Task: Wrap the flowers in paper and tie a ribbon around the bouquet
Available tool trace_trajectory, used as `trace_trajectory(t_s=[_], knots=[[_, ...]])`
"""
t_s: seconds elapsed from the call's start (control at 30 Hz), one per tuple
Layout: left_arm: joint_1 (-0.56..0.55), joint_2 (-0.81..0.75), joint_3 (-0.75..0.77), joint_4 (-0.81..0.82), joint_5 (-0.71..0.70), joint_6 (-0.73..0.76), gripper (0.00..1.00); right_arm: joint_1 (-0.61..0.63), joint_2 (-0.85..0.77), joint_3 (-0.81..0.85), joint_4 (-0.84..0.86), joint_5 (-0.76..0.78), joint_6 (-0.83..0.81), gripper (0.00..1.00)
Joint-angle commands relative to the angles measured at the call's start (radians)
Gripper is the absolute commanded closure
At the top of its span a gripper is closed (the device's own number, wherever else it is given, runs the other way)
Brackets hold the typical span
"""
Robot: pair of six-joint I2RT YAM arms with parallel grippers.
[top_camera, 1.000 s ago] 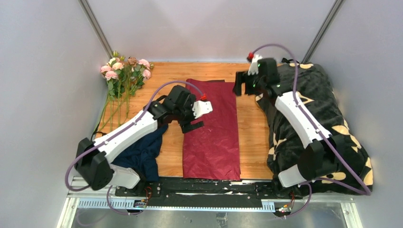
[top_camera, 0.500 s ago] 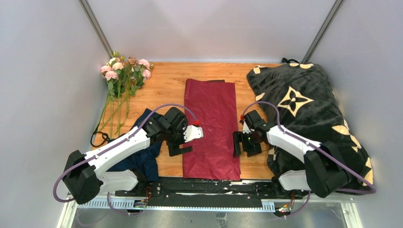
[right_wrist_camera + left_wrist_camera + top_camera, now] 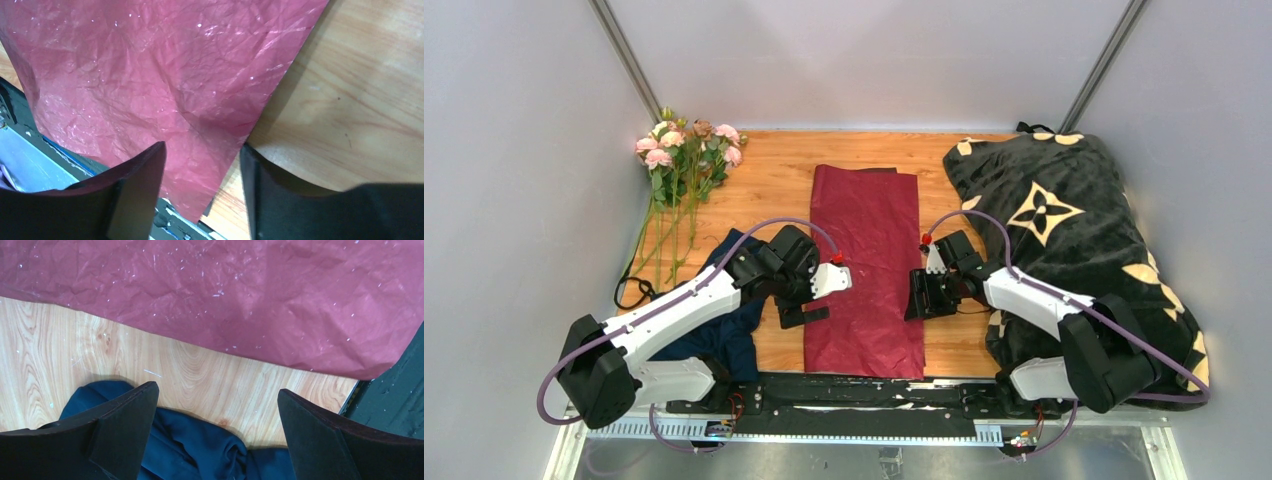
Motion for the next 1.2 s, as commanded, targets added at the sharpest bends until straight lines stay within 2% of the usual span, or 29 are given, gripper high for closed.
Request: trace_trajectory(t_s=[0.0,0.17,0.2,0.3,0.43,0.5,0.67,0.73,0.83,0.93,1.0,1.17], knots=[[-0.005,-0.015,-0.011,0.010,-0.009,-0.006,0.00,-0.004,0.002,0.023,0.028,-0.026,-0.034,0.51],[-0.005,-0.012,-0.016,0.019,-0.004,-0.006,0.00,-0.002,-0.031,0.013,0.062,-0.054,-0.013,0.71],[-0.005,-0.012,-0.016,0.024,-0.004,-0.005,0.00,-0.004,-0.031,0.004,0.087,-0.068,0.001,0.72],[-0.005,-0.002,-0.018,0.036,-0.001,-0.004,0.00,-0.002,-0.001,-0.002,0.155,-0.103,0.026,0.69],[-0.009,0.002,-0.021,0.023,0.004,-0.004,0.00,-0.003,0.030,0.016,0.142,-0.077,0.025,0.68],[-0.057,-0.019,-0.012,-0.021,0.004,0.016,0.00,-0.002,0.021,0.012,0.133,-0.068,0.028,0.67],[-0.277,-0.100,-0.070,-0.019,-0.019,0.100,0.00,-0.004,0.057,-0.001,0.163,-0.054,0.072,0.61],[-0.303,-0.082,-0.080,-0.015,-0.015,0.116,0.00,-0.004,0.083,-0.001,0.159,-0.019,0.096,0.59],[-0.306,-0.046,-0.098,-0.004,-0.046,0.133,0.00,-0.004,0.082,-0.012,0.161,0.038,0.128,0.50],[-0.308,-0.028,-0.114,0.010,-0.046,0.136,0.00,-0.004,0.085,-0.013,0.196,0.022,0.135,0.43],[-0.309,-0.026,-0.122,0.016,-0.034,0.137,0.00,-0.004,0.099,-0.007,0.212,0.002,0.127,0.44],[-0.309,-0.025,-0.135,0.047,-0.045,0.123,0.00,-0.005,0.126,-0.010,0.290,-0.092,0.138,0.53]])
